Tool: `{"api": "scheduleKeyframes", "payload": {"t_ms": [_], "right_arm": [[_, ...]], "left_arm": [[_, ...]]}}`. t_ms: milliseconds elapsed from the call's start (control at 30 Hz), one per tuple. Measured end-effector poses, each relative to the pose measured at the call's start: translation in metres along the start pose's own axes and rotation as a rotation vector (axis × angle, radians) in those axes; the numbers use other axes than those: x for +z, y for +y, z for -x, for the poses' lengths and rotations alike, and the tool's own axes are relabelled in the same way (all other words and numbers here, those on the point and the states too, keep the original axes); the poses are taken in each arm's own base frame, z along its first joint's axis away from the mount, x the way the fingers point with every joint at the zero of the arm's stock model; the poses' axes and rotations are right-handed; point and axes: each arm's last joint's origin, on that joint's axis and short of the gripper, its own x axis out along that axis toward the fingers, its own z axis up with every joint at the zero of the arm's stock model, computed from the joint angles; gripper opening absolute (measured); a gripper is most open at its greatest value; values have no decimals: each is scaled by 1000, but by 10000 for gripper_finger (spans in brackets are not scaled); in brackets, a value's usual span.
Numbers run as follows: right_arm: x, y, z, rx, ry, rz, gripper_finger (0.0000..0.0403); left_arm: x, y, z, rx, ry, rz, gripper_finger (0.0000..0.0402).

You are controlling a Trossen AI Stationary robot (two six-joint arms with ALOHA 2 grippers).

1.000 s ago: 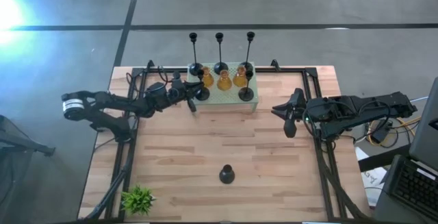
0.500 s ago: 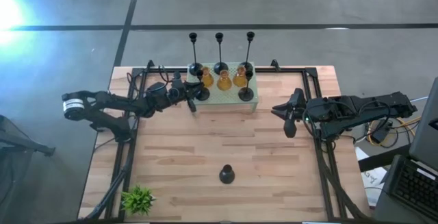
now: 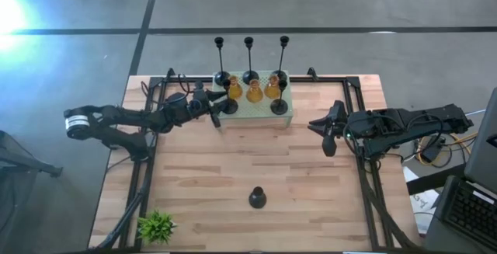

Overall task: Pick & Place candle stick holders
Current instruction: Align the small black candle holder with the other small black candle holders on the shelf

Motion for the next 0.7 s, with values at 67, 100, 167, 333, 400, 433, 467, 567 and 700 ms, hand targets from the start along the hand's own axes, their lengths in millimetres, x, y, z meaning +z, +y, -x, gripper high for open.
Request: {"api": "scheduleKeyframes", "payload": {"t_ms": [67, 100, 167, 333, 400, 433, 467, 567, 700], "right_arm": [[0, 0, 0, 0, 1, 0, 63], [0, 0, 0, 0, 2, 1, 64], [0, 0, 0, 1, 3, 1, 66], [0, 0, 0, 1, 4, 1, 74], [0, 0, 0, 1, 4, 2, 77], [0, 0, 0, 1, 4, 2, 79], [0, 0, 0, 1, 4, 2, 80], [0, 0, 0, 1, 4, 2, 82], [0, 0, 0, 1, 4, 1, 77]], "left_arm": [[2, 0, 3, 0, 18, -6, 155], [5, 0, 5, 0, 21, -14, 162], [9, 0, 10, 1, 33, -25, 173], [23, 1, 25, 0, 38, -30, 193], [27, 1, 32, -11, 64, -31, 196], [28, 1, 36, -27, 76, -29, 197], [29, 0, 39, -52, 93, -25, 198], [31, -2, 51, -162, 144, -11, 198], [33, -8, 64, -374, 200, 24, 198]]}}
